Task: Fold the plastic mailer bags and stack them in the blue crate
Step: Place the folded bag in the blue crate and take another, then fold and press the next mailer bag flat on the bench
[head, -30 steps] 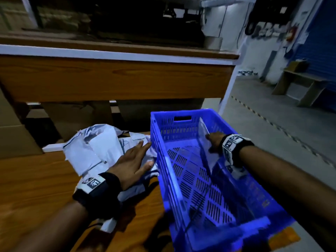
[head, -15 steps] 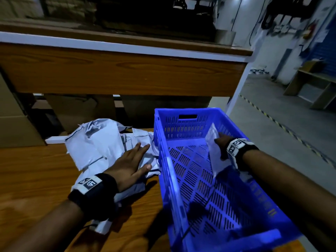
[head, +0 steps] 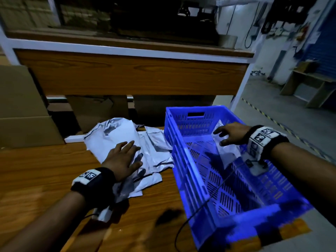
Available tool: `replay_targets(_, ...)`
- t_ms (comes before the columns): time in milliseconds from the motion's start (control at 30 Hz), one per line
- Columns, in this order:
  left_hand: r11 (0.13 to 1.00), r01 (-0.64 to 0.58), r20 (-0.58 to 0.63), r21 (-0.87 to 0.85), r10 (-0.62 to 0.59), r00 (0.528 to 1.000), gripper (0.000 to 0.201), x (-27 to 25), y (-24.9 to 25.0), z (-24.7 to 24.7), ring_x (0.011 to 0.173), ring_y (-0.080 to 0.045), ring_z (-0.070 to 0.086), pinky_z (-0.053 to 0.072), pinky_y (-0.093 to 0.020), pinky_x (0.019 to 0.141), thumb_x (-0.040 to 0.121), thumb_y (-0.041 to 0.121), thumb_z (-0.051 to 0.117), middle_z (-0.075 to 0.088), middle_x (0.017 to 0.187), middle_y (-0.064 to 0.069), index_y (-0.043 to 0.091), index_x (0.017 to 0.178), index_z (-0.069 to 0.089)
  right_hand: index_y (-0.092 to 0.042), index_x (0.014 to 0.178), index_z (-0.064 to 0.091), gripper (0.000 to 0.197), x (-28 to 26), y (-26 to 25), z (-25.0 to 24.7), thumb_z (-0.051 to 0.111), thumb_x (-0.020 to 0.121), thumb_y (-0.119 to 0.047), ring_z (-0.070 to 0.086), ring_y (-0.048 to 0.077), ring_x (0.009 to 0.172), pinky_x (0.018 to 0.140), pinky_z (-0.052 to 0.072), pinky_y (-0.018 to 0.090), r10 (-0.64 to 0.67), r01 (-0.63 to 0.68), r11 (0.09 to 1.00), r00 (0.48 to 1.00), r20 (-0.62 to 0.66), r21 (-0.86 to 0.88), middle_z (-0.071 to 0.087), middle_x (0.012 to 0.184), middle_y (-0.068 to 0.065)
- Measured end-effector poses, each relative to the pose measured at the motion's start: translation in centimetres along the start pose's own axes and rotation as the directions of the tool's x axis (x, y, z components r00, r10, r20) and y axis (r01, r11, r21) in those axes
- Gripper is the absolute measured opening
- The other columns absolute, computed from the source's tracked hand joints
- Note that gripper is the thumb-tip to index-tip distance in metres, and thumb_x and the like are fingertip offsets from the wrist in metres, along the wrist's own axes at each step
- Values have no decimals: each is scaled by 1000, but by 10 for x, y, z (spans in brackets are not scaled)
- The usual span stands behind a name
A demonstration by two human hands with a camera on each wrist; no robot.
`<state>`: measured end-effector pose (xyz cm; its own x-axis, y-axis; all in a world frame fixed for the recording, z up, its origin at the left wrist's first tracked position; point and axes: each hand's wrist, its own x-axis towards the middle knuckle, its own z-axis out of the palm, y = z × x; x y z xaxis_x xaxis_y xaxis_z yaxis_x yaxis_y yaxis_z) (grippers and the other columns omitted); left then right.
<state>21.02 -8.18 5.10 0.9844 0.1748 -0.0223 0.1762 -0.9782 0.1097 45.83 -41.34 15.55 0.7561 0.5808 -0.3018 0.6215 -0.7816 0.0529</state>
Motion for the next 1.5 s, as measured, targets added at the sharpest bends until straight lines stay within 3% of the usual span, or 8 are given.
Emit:
replay_targets(400,991,-103,-21,-84,101,995,71,-99,-95,1,133,-32,28,32,-43,102,86,63,36,43,147,-5,26,146,31,-50,130,42,53,-163,-164,-40,64,82,-54,61,12,113,99,47,41,-63,80,981,993,-102,176,59,133,-8)
replay_targets(700,981,-126,106,-151,142,984,55,-110,-76,56,136,-32,27,32,-43,108,89,49,52,35,150,-6,46,141,33,-37,136,50,53,-194,-277,72,67,87,-46,64,13,105,91,48,30,-48,98,945,985,-167,311,68,117,3)
replay_targets(900,914,-81,81,-397,123,989,60,-67,-51,82,128,-34,44,35,-44,109,78,48,63,53,137,-7,49,135,44,-22,137,53,49,-193,-303,139,67,90,-30,56,14,119,93,40,16,-87,178,863,974,-209,473,49,145,0)
replay_targets(1033,958,-97,-57,-270,84,995,48,-29,-64,123,116,-32,60,50,-42,97,69,41,76,61,129,-12,38,115,65,-25,139,50,51,-199,-288,164,65,90,-29,50,10,127,91,26,1,-61,184,853,965,-256,489,44,149,-2)
replay_targets(1100,897,-128,-116,-423,87,990,40,-51,-50,104,99,-34,68,56,-38,81,71,32,82,66,119,-17,19,107,72,-25,139,49,51,-203,-279,170,65,91,-27,51,7,123,83,23,-7,-50,192,836,960,-276,514,45,147,-4)
replay_targets(1200,771,-150,-152,-619,70,986,39,-100,-37,70,119,-27,55,44,-27,98,86,31,69,58,132,-10,15,121,65,-27,139,48,51,-205,-269,177,65,91,-26,49,7,127,87,23,-5,-43,227,833,935,-351,504,45,147,-4)
replay_targets(1333,552,-116,-74,-826,97,992,55,-175,-45,34,122,-10,48,40,-28,103,74,60,60,53,128,0,32,121,63,-36,144,38,67,-199,-272,188,68,85,-30,38,15,137,105,38,25,-61,292,852,880,-471,435,26,156,-11)
replay_targets(1500,230,-156,-133,-961,111,985,40,-267,-70,24,113,-13,57,45,-23,91,73,34,59,67,110,-9,9,98,76,-43,150,12,108,-192,-306,196,73,62,-50,15,25,147,115,22,48,-324,379,925,817,-478,20,-3,164,-2)
